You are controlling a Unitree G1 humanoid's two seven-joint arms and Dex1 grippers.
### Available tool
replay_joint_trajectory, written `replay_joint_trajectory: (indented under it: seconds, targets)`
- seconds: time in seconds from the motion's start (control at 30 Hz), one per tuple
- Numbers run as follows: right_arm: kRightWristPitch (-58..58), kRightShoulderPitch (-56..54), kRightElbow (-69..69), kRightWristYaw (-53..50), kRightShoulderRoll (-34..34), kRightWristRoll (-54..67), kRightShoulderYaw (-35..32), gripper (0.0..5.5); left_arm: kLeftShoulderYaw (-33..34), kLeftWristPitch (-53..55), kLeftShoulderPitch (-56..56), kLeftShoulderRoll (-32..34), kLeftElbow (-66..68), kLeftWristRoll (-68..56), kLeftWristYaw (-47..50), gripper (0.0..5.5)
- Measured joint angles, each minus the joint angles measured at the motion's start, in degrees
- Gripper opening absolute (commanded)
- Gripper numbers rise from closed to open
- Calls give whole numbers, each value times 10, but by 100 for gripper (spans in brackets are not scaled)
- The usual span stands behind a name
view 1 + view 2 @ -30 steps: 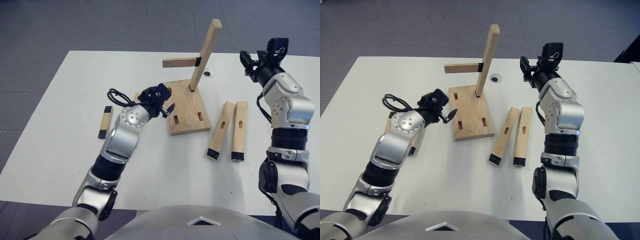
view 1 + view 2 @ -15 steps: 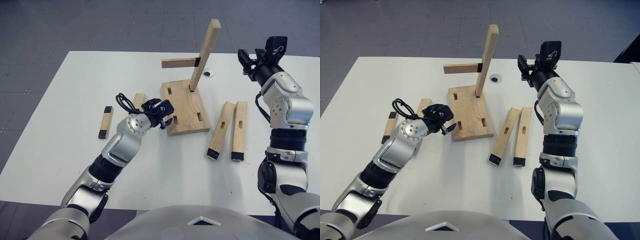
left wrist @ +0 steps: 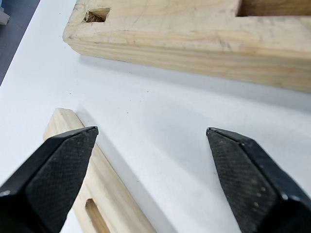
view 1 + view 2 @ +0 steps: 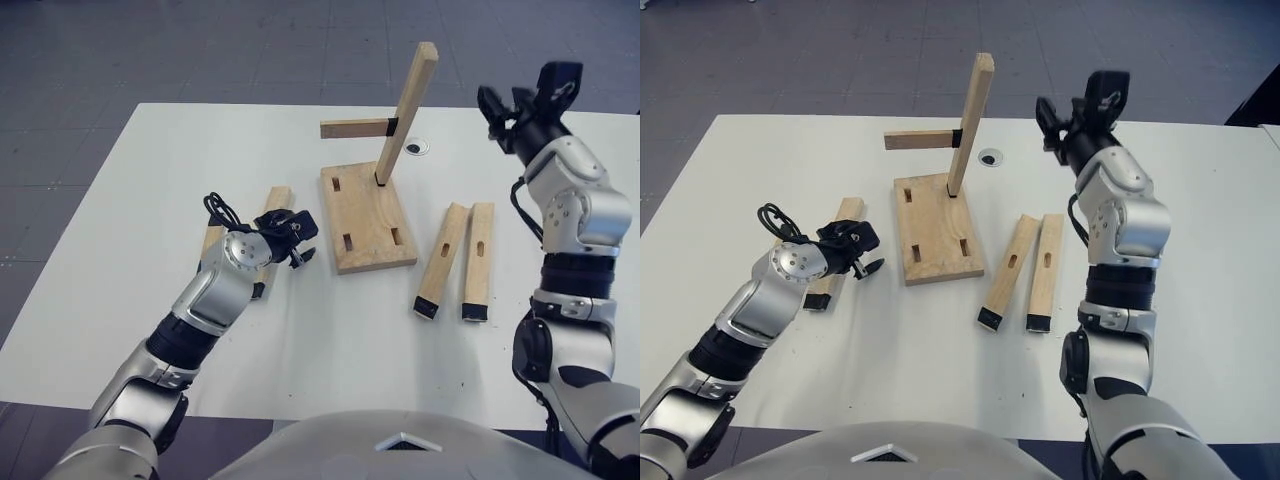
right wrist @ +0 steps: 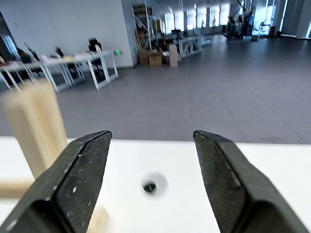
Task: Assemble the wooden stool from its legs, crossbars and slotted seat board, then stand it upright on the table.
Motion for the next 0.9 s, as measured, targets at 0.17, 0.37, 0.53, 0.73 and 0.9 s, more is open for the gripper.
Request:
replay_joint_trajectory:
  seconds: [0.17, 0.37, 0.53, 0.73, 0.9]
  targets:
    - [-53, -187, 149, 15, 5, 43, -37, 311, 125, -55, -19, -99, -25, -56, 96, 415]
    - [-143, -287, 375, 56, 15, 44, -51, 311, 252, -169, -39, -207, -76, -130, 209, 415]
    - [-218, -358, 513, 81, 21, 24, -45, 311, 249, -192, -39, -228, -74, -132, 231, 415]
    - [-285, -368, 606, 97, 47, -42, -2, 311, 208, -200, -38, -240, -73, -122, 233, 415]
    - [-365, -353, 624, 96, 47, -67, 0, 311, 186, -200, -28, -250, -74, -122, 234, 415]
